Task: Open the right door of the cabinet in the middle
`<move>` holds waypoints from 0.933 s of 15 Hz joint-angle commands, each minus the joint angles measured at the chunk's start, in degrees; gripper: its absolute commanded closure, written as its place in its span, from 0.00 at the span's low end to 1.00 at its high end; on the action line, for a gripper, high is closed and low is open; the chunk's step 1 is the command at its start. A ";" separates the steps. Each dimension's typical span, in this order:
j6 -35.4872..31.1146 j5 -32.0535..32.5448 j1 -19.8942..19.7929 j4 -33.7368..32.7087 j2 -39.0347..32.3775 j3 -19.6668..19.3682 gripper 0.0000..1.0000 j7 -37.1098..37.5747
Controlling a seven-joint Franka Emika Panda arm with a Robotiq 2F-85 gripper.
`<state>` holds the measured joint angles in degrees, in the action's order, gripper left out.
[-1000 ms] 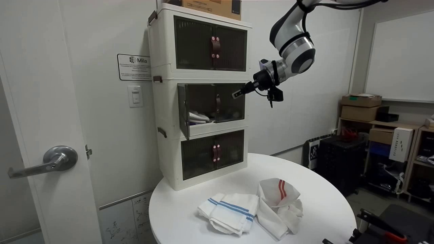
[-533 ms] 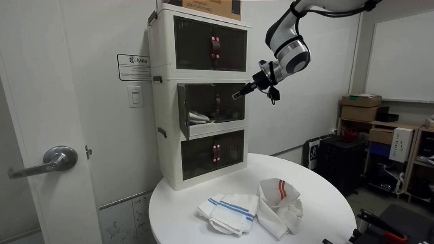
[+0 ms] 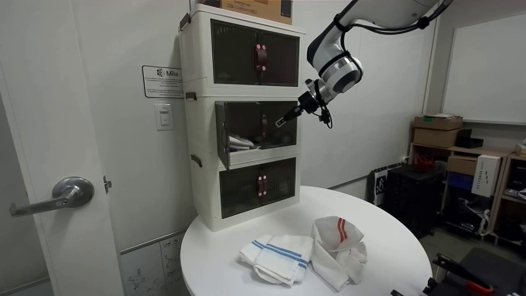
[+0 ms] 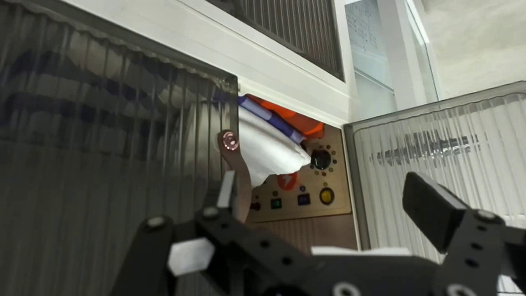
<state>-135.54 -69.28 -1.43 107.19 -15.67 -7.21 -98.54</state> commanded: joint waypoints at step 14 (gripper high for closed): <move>-0.01 1.38 -2.65 -11.81 -8.58 6.37 0.00 1.84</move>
<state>-136.46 -68.54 -3.04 98.81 -21.83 -2.19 -96.58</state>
